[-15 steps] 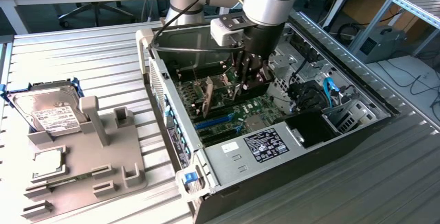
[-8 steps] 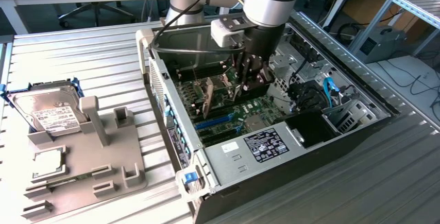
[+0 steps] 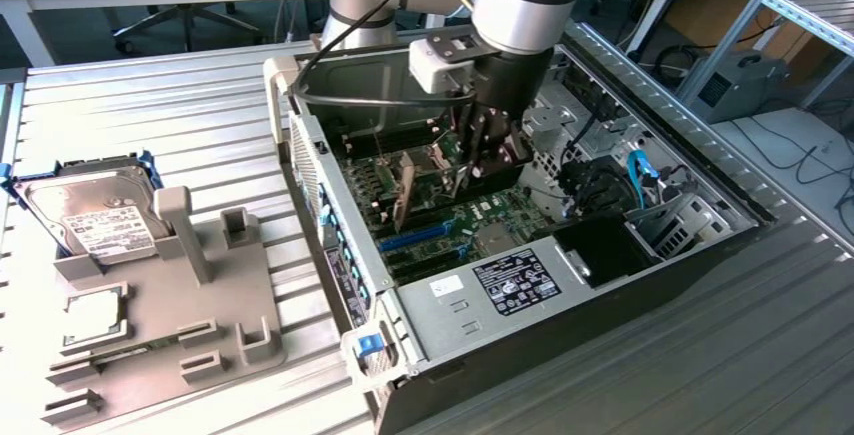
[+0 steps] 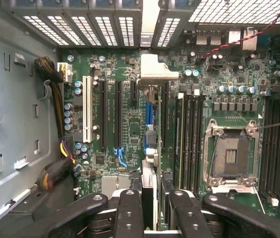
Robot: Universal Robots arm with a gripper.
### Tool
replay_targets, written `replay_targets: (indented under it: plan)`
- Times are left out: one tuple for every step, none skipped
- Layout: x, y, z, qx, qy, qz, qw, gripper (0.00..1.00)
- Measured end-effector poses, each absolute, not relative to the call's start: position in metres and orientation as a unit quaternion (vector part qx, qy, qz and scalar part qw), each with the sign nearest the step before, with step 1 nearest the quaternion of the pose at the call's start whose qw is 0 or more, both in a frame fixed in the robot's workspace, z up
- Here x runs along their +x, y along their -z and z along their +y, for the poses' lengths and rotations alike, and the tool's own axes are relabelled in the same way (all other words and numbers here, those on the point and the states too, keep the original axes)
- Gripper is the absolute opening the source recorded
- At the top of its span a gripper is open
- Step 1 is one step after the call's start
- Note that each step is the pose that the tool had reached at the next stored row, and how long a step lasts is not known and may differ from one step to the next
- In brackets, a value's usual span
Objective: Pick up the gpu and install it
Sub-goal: 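Insert the gpu into the slot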
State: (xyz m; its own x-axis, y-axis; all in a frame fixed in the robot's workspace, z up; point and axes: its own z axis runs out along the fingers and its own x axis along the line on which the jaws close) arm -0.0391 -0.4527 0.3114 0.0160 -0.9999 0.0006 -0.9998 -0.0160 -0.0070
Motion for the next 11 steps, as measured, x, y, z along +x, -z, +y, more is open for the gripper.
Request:
replay_targets:
  plan:
    - [-0.0394, -0.3113, -0.4528, -0.713, 0.003, 0.701, 0.002, 0.26]
    - [-0.0396, -0.3113, -0.4529, -0.713, 0.003, 0.701, 0.002, 0.26]
    - [-0.0398, -0.3113, -0.453, -0.713, 0.003, 0.701, 0.002, 0.26]
    - [-0.04, -0.3112, -0.453, -0.713, 0.003, 0.701, 0.002, 0.26]
    - [-0.0403, -0.3111, -0.453, -0.713, 0.003, 0.701, 0.002, 0.26]
    - [-0.0406, -0.3111, -0.4531, -0.713, 0.003, 0.701, 0.002, 0.26]
    - [-0.041, -0.311, -0.4531, -0.713, 0.003, 0.701, 0.002, 0.26]
    - [-0.0413, -0.3109, -0.4531, -0.713, 0.003, 0.701, 0.002, 0.26]
    - [-0.042, -0.3108, -0.4531, -0.713, 0.003, 0.701, 0.002, 0.26]
    - [-0.0427, -0.3107, -0.4531, -0.713, 0.003, 0.701, 0.002, 0.26]
    - [-0.0434, -0.3106, -0.4531, -0.713, 0.003, 0.701, 0.002, 0.26]
